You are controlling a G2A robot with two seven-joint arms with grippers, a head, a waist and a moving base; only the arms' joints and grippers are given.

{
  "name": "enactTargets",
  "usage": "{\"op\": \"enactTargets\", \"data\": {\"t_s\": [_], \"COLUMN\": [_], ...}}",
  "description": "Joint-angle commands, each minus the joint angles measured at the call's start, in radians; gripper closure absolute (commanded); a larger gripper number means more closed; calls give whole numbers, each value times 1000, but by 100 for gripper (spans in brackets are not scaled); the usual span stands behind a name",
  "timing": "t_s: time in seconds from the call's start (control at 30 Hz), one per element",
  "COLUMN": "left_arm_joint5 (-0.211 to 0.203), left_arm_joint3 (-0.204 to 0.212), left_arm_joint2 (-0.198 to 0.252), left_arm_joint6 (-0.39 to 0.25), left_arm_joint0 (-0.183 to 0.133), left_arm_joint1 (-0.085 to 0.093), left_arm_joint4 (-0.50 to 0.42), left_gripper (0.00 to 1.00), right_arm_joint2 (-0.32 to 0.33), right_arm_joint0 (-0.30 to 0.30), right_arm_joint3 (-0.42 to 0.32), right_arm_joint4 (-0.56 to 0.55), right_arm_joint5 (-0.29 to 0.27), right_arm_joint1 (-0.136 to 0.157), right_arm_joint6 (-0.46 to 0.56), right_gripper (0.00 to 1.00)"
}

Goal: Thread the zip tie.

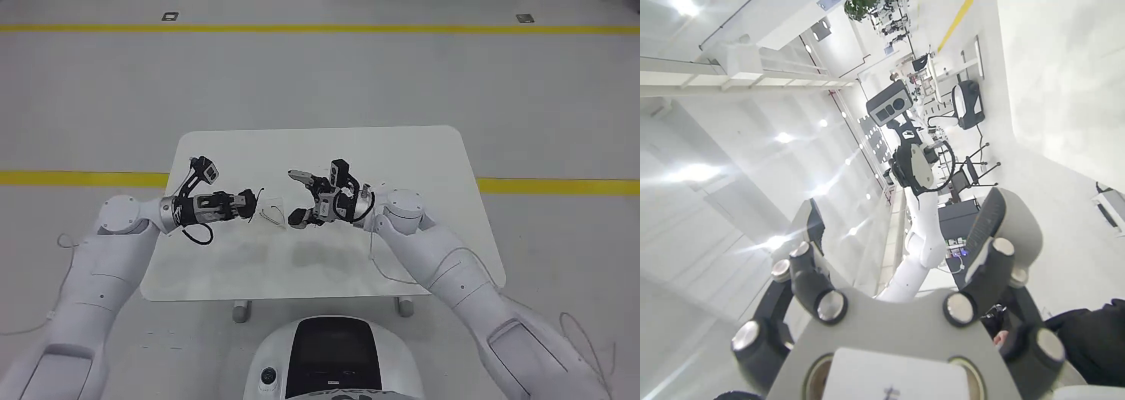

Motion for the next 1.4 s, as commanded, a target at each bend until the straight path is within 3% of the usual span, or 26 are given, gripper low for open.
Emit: {"op": "enactTargets", "data": {"t_s": [0.0, 0.23, 0.37, 0.5, 0.77, 1.0, 1.27, 1.33, 1.37], "left_arm_joint5": [0, 0, 0, 12, 21, 26, 22, 22, 22], "left_arm_joint3": [0, 0, 0, -38, -56, -40, -18, -18, -18], "left_arm_joint2": [0, 0, 0, 7, 46, 107, 163, 163, 163], "left_arm_joint6": [0, 0, 0, 11, 10, 14, 15, 15, 15], "left_arm_joint0": [0, 0, 0, 21, 20, -4, -33, -33, -33], "left_arm_joint1": [0, 0, 0, 1, -6, -24, -43, -43, -43], "left_arm_joint4": [0, 0, 0, -7, -16, -26, -31, -31, -31], "left_gripper": [100, 100, 100, 100, 100, 100, 100, 100, 100], "right_arm_joint2": [-18, -69, -71, -70, 6, 81, 117, 118, 117], "right_arm_joint0": [27, 109, 111, 108, 19, -59, -118, -124, -126], "right_arm_joint3": [30, 165, 172, 171, 97, -1, -96, -108, -112], "right_arm_joint4": [14, 76, 76, 76, 12, -35, -88, -100, -106], "right_arm_joint5": [-2, -46, -50, -51, -50, -22, -5, -6, -6], "right_arm_joint1": [-14, -72, -74, -74, -35, 1, 21, 22, 22], "right_arm_joint6": [4, -3, -3, -7, -28, -32, -35, -38, -39], "right_gripper": [0, 0, 0, 0, 0, 0, 0, 8, 27]}}
